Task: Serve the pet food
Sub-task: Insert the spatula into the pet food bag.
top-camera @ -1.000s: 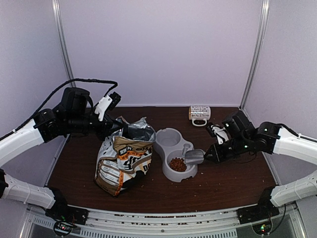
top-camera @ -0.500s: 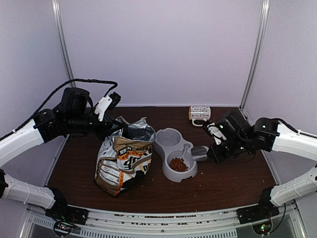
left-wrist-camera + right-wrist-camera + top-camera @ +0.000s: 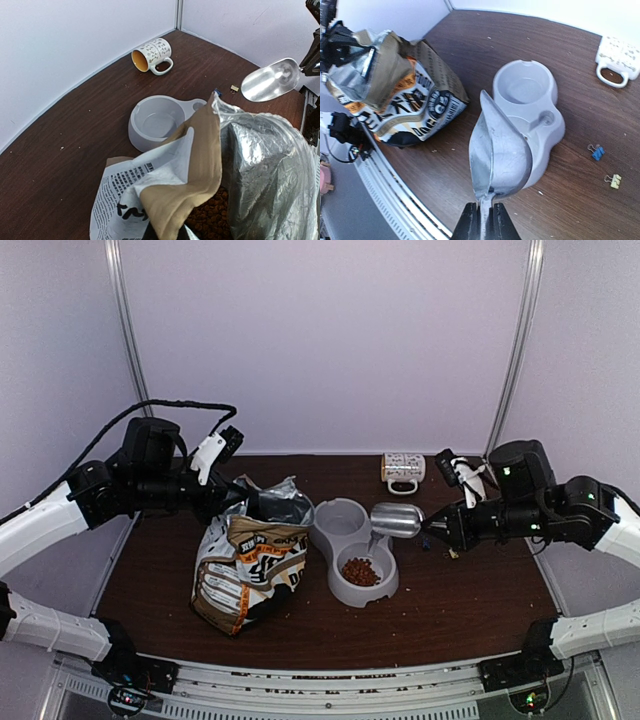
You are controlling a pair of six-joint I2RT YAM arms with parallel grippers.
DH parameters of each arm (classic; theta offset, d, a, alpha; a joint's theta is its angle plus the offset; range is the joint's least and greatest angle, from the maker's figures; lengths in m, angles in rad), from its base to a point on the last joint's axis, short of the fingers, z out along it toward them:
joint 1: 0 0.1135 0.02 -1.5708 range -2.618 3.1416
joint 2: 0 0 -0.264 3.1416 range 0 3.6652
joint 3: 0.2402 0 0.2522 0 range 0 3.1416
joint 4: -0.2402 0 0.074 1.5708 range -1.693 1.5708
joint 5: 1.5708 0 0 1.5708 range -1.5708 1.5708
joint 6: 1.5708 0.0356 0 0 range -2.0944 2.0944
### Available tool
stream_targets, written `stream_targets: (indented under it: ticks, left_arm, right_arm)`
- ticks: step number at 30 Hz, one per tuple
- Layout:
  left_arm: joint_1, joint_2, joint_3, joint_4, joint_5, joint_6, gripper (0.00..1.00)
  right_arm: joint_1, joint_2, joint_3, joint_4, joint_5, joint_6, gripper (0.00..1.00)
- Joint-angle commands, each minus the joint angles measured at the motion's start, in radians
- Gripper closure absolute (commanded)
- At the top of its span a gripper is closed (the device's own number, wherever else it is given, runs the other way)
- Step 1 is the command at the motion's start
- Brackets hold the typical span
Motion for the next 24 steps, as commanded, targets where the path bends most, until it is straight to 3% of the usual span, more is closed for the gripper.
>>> stream_targets:
  ticks: [1, 6, 12, 24]
  left_arm:
    - [0.011, -0.010, 0.002, 0.141, 0.009, 0.021, 1.00]
    - [0.010, -0.011, 0.001, 0.141, 0.019, 0.023, 1.00]
    - [0.011, -0.008, 0.001, 0.143, 0.032, 0.023, 1.00]
    - [0.004, -0.010, -0.003, 0.146, 0.095, 0.042, 1.00]
  right_arm:
    - [0.009, -0.022, 0.067, 0.160, -0.220, 0.066, 1.00]
    - [0.092, 0.012, 0.145, 0.219, -0.308, 0.084, 1.00]
    - [0.215, 0.135, 0.256, 0.109, -0.228, 0.032, 1.00]
    - [0.241, 0.210, 0.356, 0.115, -0.170, 0.007, 1.00]
